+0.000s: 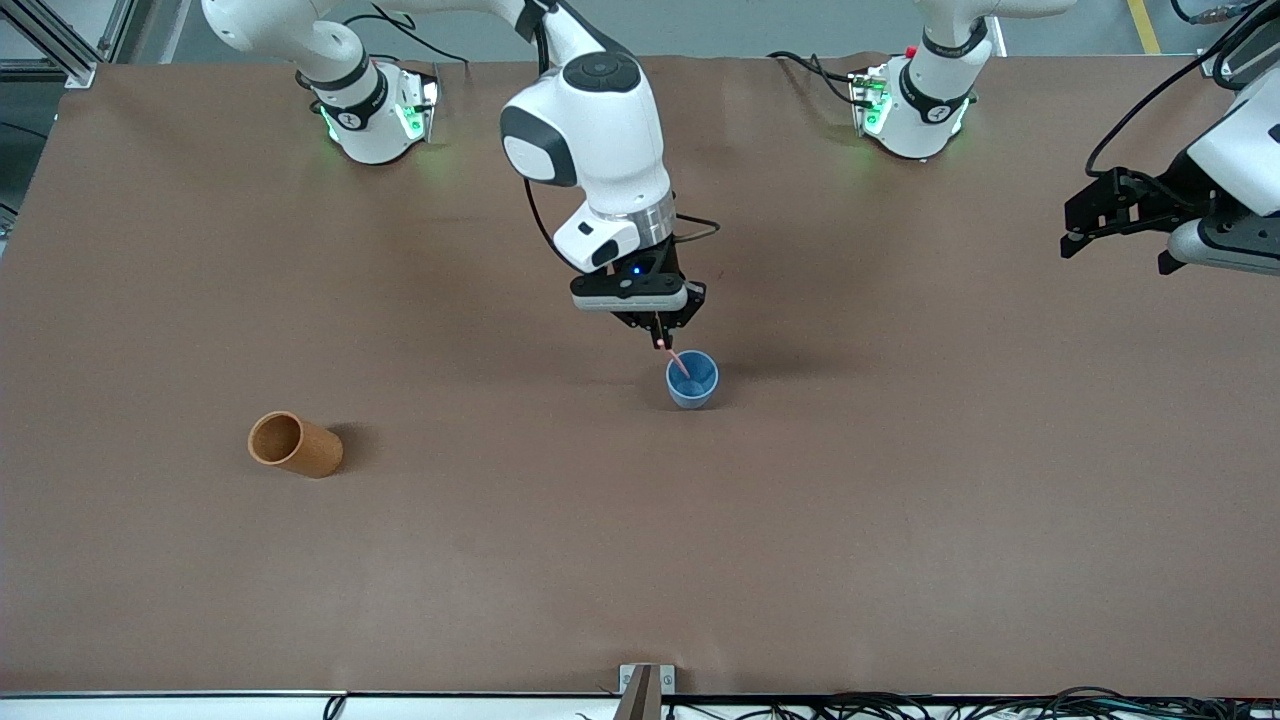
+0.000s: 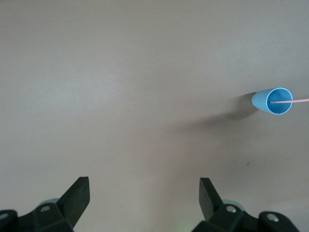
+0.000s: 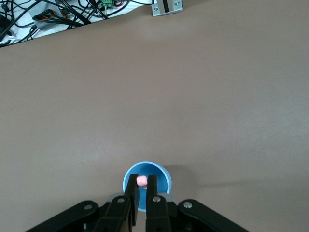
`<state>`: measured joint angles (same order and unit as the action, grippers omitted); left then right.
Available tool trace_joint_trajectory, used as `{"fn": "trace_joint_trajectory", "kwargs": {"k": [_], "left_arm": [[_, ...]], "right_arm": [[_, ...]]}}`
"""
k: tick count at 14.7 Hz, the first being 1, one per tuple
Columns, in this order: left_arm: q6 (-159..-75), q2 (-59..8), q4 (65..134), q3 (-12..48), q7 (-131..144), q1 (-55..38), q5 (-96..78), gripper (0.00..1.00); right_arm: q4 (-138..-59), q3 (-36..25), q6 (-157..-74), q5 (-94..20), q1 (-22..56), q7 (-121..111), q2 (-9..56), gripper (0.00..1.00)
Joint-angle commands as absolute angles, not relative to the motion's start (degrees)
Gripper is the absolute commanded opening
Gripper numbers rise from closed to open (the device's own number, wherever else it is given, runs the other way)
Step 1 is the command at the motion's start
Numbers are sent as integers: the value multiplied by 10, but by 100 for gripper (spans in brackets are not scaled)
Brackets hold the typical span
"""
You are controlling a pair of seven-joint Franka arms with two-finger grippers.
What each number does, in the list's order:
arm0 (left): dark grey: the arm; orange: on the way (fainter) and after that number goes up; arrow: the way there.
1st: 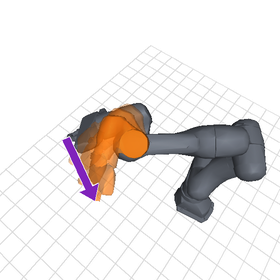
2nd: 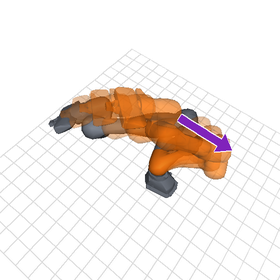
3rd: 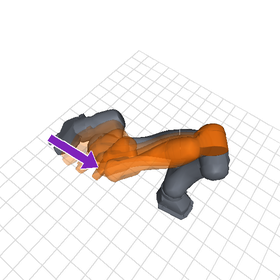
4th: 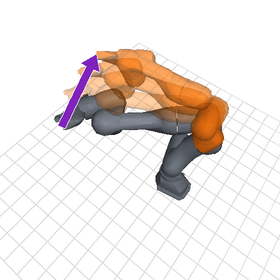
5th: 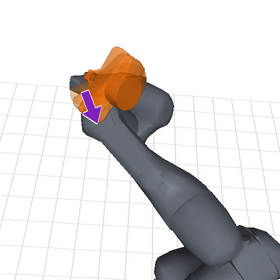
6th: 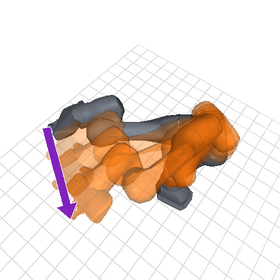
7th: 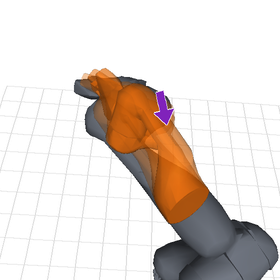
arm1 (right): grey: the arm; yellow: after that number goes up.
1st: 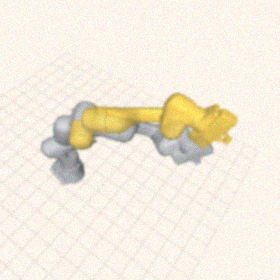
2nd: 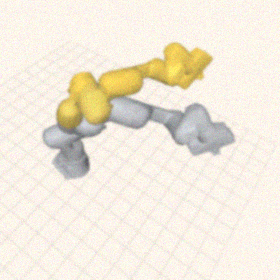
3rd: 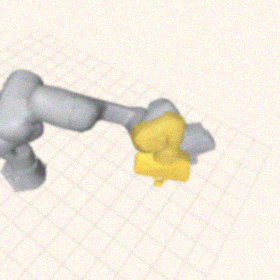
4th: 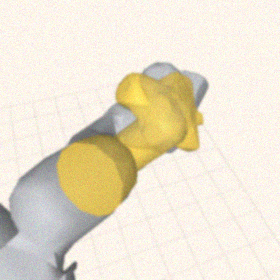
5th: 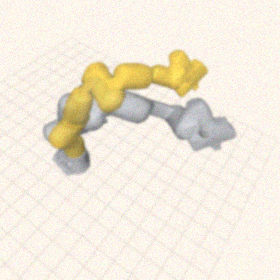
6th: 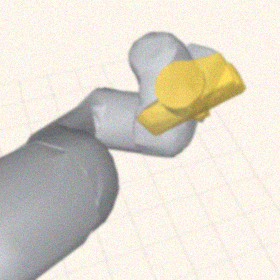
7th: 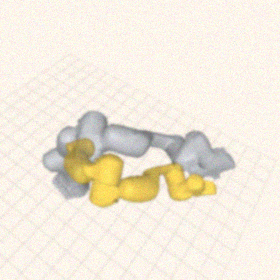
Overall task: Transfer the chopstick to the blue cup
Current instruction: 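Lower the chopstick into the blue cup and open the right gripper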
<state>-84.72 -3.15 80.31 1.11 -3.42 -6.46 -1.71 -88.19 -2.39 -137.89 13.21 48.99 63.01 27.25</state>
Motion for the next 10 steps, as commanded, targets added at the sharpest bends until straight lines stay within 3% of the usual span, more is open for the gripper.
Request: {"fn": "trace_joint_trajectory", "kwargs": {"k": [1, 2, 6, 7, 10], "left_arm": [[-853, -33, 798, 14, -36, -65, 10, 100], [-857, -33, 799, 14, -35, -65, 9, 100], [-857, -33, 798, 13, -26, -62, 4, 100], [-858, -35, 798, 13, -25, -62, 3, 100], [-857, -39, 795, 11, -26, -62, 3, 100]], "right_arm": [[-872, -29, -1384, 149, 490, 645, 279, 47], [-872, -29, -1384, 149, 489, 645, 279, 63], [-851, -32, -1376, 144, 470, 636, 266, 95], [-854, -32, -1370, 144, 462, 635, 248, 100], [-855, -32, -1310, 144, 427, 615, 197, 100]]}}
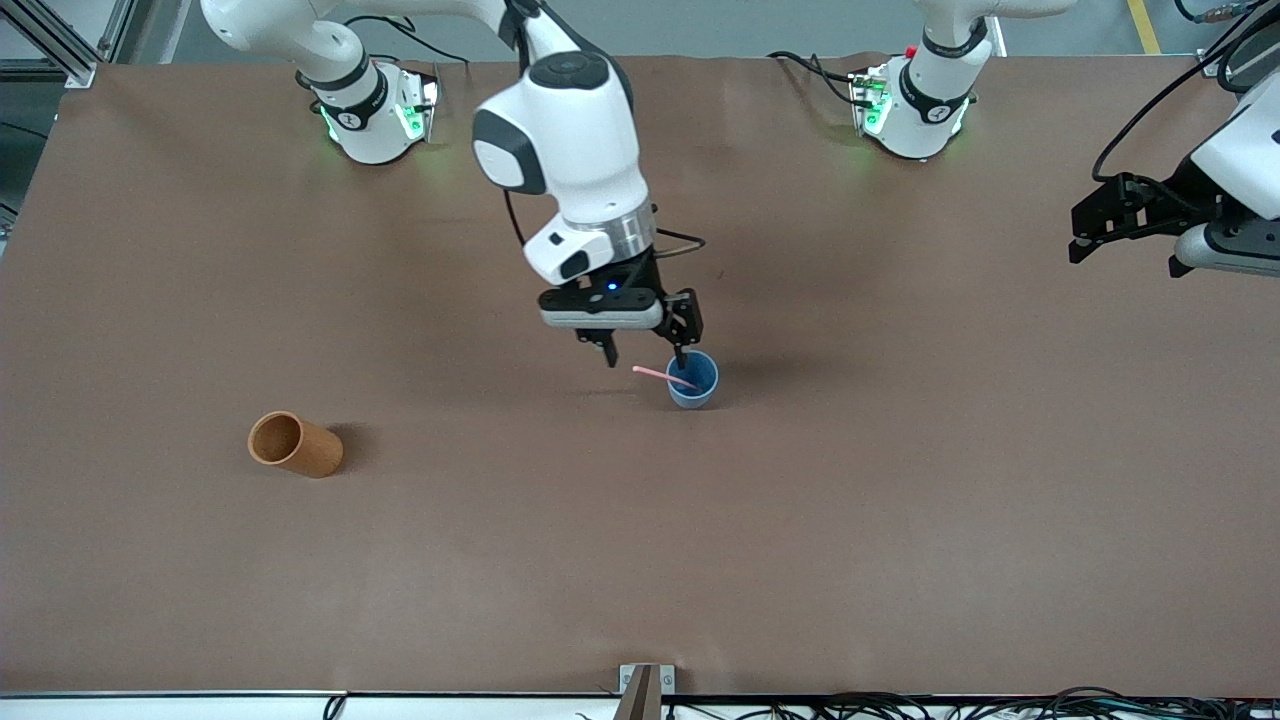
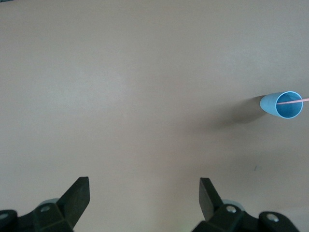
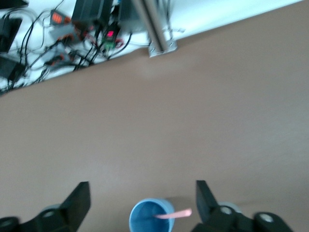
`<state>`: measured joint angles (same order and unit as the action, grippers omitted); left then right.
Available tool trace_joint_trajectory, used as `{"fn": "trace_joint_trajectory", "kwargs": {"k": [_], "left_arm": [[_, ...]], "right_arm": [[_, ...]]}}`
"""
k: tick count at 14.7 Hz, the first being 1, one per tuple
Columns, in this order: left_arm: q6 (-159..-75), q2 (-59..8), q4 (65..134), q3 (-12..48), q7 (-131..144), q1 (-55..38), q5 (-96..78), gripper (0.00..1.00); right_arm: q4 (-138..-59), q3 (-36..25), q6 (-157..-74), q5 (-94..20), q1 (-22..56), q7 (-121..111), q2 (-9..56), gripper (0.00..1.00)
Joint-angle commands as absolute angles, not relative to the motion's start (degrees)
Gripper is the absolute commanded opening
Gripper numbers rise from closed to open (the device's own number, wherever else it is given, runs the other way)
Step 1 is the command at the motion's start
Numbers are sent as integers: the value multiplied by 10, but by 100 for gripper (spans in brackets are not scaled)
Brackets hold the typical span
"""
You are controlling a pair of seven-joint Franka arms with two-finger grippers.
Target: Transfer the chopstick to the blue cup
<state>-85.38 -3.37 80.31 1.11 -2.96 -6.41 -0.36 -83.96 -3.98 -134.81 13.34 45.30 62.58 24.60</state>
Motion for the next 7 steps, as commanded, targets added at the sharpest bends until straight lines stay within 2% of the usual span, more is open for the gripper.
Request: {"fn": "trace_joint_trajectory", "kwargs": {"k": [1, 7], "left_arm": [[-857, -40, 795, 12, -28, -62, 3, 100], [-857, -43, 795, 11, -37, -62, 0, 100]], "right_arm": [[-855, -31, -1285, 143, 415, 597, 179, 100], [-856, -31, -1144, 139, 300, 459, 88, 100]]}}
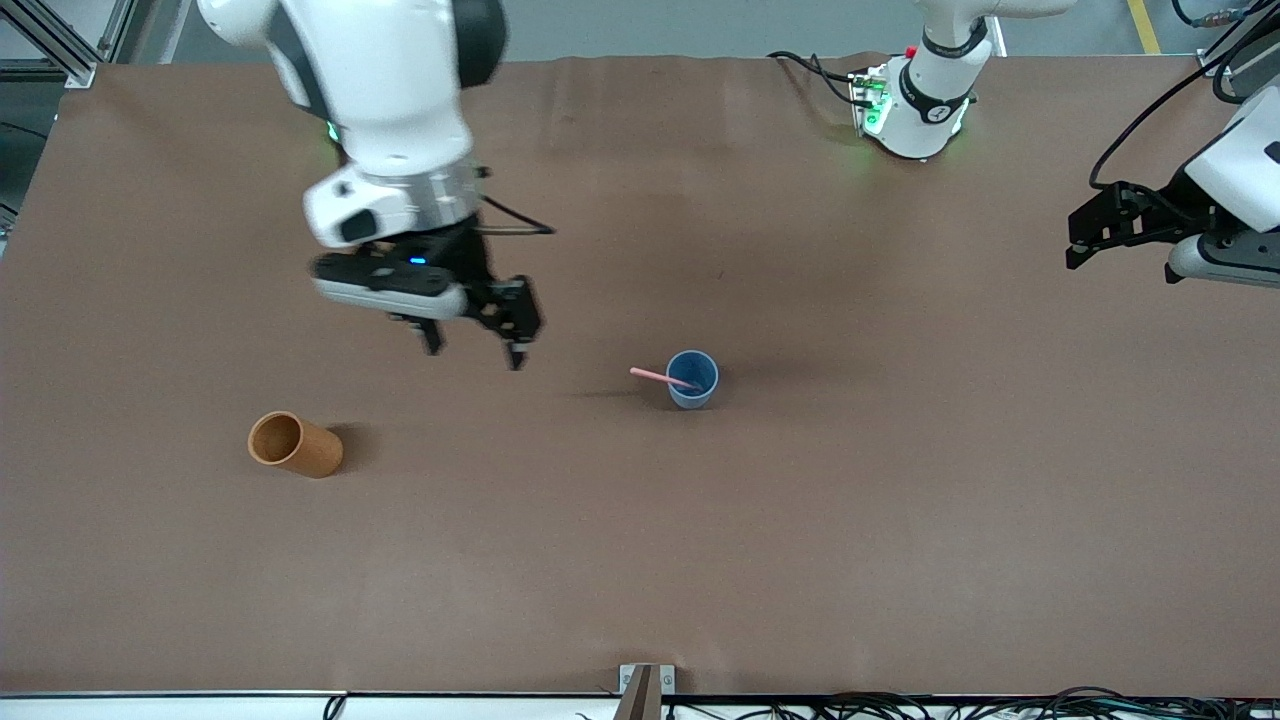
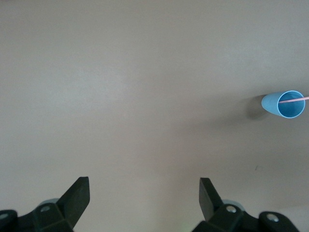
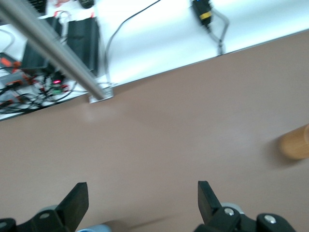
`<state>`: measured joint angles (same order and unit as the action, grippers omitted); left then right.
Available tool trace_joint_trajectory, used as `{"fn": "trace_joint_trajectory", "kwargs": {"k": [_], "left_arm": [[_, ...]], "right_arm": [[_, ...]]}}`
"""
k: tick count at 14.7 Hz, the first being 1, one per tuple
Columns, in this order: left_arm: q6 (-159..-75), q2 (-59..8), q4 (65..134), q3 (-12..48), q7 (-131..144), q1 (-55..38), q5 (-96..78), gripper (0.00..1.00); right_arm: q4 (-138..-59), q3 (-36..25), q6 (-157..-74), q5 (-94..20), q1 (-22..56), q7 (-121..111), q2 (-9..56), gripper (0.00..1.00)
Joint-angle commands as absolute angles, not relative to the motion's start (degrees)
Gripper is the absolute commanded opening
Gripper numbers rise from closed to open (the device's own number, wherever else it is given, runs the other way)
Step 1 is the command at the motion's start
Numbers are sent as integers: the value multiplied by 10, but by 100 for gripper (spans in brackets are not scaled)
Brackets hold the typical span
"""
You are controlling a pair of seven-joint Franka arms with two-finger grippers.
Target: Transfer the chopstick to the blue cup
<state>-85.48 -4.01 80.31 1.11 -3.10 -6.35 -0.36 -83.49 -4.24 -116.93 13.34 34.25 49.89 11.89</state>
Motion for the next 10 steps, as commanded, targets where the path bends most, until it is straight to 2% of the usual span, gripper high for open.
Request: {"fn": "trace_joint_trajectory", "kwargs": {"k": [1, 7, 10], "left_arm": [[-857, -43, 795, 11, -35, -62, 0, 100], [-857, -43, 795, 11, -30, -63, 0, 100], [-857, -43, 795, 11, -27, -64, 0, 100]], "right_arm": [[-856, -31, -1108, 137, 281, 442, 75, 100], [-858, -31, -920, 67, 151, 270, 12, 100], [-880, -32, -878, 29, 82, 180, -16, 100]]}}
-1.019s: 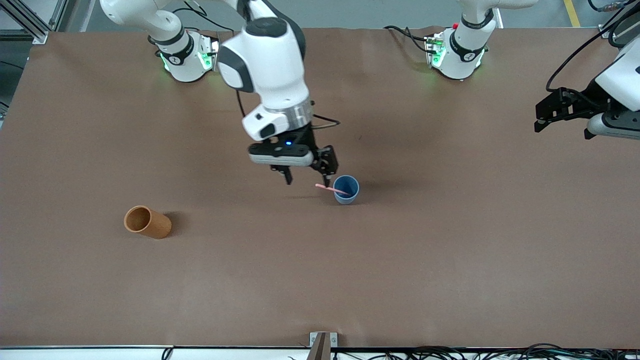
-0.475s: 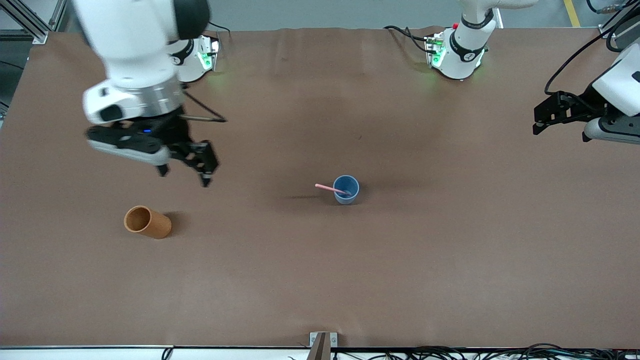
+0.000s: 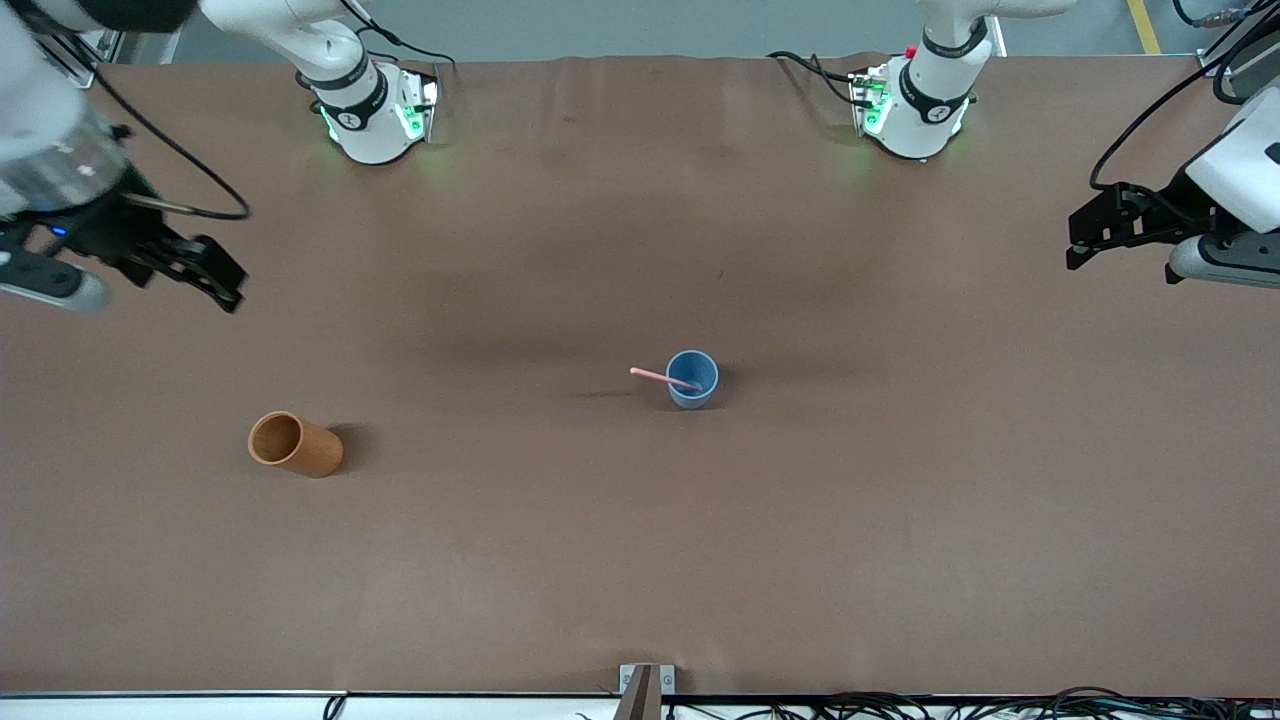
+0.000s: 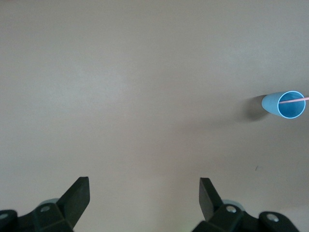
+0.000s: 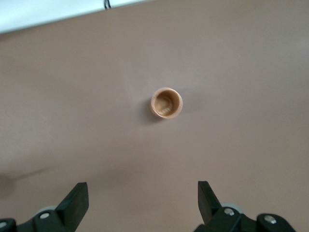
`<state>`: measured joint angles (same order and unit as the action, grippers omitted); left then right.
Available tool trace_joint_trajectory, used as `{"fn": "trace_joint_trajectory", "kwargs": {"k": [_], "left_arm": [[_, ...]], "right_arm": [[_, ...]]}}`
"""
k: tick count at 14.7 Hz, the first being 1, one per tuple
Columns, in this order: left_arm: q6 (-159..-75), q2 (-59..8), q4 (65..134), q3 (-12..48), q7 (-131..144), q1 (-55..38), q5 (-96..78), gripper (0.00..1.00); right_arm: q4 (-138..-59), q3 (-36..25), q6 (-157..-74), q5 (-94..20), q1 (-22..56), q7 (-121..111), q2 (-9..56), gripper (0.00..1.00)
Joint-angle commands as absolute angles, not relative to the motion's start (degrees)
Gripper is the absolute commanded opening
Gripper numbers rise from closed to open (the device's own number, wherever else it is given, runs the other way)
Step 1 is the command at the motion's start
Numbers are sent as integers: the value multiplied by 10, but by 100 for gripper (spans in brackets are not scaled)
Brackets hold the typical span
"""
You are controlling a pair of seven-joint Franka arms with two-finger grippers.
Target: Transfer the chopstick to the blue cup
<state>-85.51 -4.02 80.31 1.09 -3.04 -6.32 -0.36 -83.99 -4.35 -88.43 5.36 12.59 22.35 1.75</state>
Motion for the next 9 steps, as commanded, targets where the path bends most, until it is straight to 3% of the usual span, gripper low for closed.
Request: {"fn": "trace_joint_trajectory", "kwargs": {"k": [1, 4, 9], "left_arm": [[-857, -43, 795, 11, -27, -64, 0, 100], [-857, -44, 795, 11, -28, -64, 1, 100], [-857, -43, 795, 11, -26, -65, 1, 100]], "right_arm": [[-894, -32, -876, 19, 62, 156, -27, 100], [-935, -32, -874, 13, 17, 78, -61, 100], [-929, -36, -866, -30, -4, 56, -60, 100]]}}
